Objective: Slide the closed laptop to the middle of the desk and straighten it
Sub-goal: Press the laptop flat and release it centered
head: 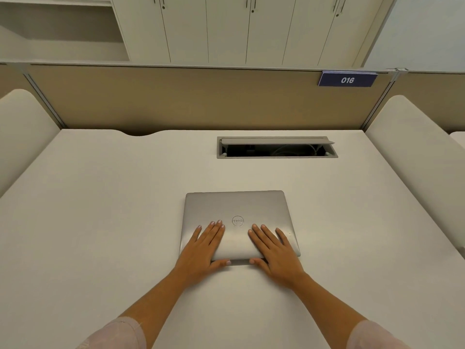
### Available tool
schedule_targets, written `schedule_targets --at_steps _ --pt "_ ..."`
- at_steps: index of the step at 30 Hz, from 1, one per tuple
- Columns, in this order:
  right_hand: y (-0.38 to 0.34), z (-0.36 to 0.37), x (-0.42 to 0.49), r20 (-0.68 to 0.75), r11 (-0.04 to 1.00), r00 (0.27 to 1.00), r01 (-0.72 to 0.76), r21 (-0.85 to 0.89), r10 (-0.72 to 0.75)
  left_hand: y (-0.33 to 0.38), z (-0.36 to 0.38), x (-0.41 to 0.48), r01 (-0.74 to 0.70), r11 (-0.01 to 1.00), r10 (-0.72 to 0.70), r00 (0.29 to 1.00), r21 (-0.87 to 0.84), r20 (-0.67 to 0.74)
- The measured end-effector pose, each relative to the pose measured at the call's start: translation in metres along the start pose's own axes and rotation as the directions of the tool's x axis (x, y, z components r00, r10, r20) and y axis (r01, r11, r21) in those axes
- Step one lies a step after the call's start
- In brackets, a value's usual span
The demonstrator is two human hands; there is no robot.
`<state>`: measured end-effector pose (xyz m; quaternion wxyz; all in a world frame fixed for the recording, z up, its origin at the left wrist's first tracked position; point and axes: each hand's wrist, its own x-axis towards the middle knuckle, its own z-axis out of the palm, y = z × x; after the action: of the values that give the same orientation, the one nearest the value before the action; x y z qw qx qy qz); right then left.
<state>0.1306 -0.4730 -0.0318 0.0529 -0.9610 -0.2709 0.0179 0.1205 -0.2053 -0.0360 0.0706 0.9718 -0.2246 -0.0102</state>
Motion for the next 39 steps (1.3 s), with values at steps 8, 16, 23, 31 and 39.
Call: schedule_targets --at_steps 8,16,23,31,39 --pt "0.004 -0.002 0.007 0.025 1.000 1.000 -0.007 0.008 0.007 -0.006 0.000 0.008 -0.007 1.000 0.006 0.998 0.023 0.064" --pt "0.002 -0.002 0.008 0.042 0.999 0.999 -0.025 0.036 0.024 -0.008 -0.006 0.011 -0.006 0.999 0.001 0.992 0.041 0.127" --pt "-0.002 0.000 0.012 0.037 0.993 0.998 -0.046 0.108 0.042 -0.019 -0.014 0.017 -0.036 0.997 0.023 0.984 0.070 0.179" --pt "-0.004 -0.001 0.011 0.013 0.995 0.999 -0.045 0.094 0.044 -0.004 -0.007 0.006 0.113 0.993 -0.116 0.990 0.036 0.081" --pt "-0.027 0.018 -0.023 -0.049 0.992 0.997 -0.056 0.110 0.061 0.053 0.018 -0.045 0.115 0.993 -0.115 0.993 -0.011 0.002"
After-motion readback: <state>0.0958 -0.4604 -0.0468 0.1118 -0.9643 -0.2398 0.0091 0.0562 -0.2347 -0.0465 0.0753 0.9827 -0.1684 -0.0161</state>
